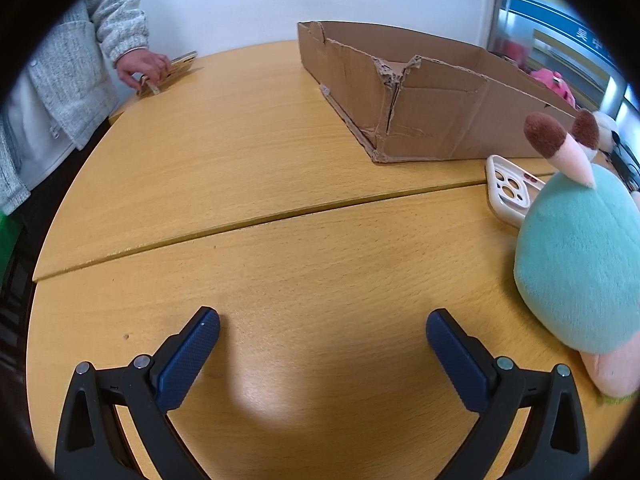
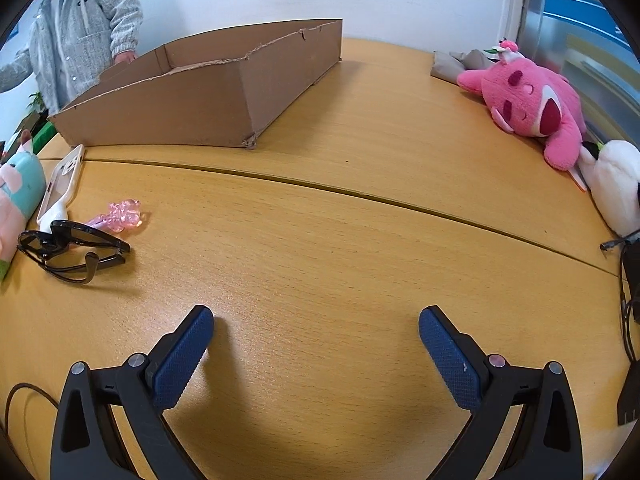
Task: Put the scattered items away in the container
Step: 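Move both tools to the plush pig and close both grippers on it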
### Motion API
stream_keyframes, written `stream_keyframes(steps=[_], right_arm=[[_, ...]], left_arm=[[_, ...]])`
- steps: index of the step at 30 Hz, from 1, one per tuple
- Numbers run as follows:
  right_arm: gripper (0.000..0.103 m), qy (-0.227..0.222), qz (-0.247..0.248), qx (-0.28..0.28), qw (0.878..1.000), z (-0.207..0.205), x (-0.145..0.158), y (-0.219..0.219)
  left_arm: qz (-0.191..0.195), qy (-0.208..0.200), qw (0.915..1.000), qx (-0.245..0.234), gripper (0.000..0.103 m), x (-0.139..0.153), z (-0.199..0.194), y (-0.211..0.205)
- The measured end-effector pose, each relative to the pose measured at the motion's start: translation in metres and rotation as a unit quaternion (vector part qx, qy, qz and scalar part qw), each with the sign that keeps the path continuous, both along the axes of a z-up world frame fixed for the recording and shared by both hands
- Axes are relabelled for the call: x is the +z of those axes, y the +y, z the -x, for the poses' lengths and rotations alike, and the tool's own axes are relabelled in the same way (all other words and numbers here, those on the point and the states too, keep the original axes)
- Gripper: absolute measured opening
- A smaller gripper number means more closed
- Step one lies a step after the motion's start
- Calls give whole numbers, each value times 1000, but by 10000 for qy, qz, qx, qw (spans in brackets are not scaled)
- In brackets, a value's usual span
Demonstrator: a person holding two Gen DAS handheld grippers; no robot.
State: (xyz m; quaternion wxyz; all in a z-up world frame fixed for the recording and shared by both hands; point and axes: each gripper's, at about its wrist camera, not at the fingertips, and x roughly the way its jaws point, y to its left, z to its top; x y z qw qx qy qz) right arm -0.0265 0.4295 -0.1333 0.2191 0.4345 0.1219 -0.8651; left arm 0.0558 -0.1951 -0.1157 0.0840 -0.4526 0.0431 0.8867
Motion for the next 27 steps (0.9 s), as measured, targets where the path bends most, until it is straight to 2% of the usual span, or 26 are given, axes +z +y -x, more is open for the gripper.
stream_keyframes(steps=[4, 6, 10, 12, 14, 17, 20, 23, 27], right_arm=[[103, -3, 7, -89, 10000, -3, 0, -6], [103, -14, 38, -132, 9999, -6, 1, -10], [103, -11, 356, -283, 9990, -11, 14, -12], [103, 239, 433, -349, 9982, -19, 35, -18], [103, 557, 465, -299, 9969, -29, 59, -28], [103, 1115, 594, 45, 9920, -53, 100, -57], [103, 1543, 811, 455, 9836, -81, 131, -96], [103, 1457, 1268, 1038, 9757, -106, 144, -139], [103, 826, 1707, 1896, 9634, -132, 131, -197]], left_arm=[[11, -46, 9999, 129, 102, 2, -5, 1], [44, 122, 9994, 328, 102, 9, -16, 3], [-157, 668, 9965, 478, 102, 46, -48, 12], [-210, 865, 9950, 447, 102, 68, -64, 20], [-304, 1019, 9941, 203, 102, 89, -78, 34], [-851, 1102, 9899, -248, 102, 110, -92, 55], [-1240, 1044, 9857, -452, 102, 117, -95, 74], [-1297, 848, 9854, -712, 102, 110, -90, 97], [-1281, 377, 9891, -619, 102, 84, -67, 113]])
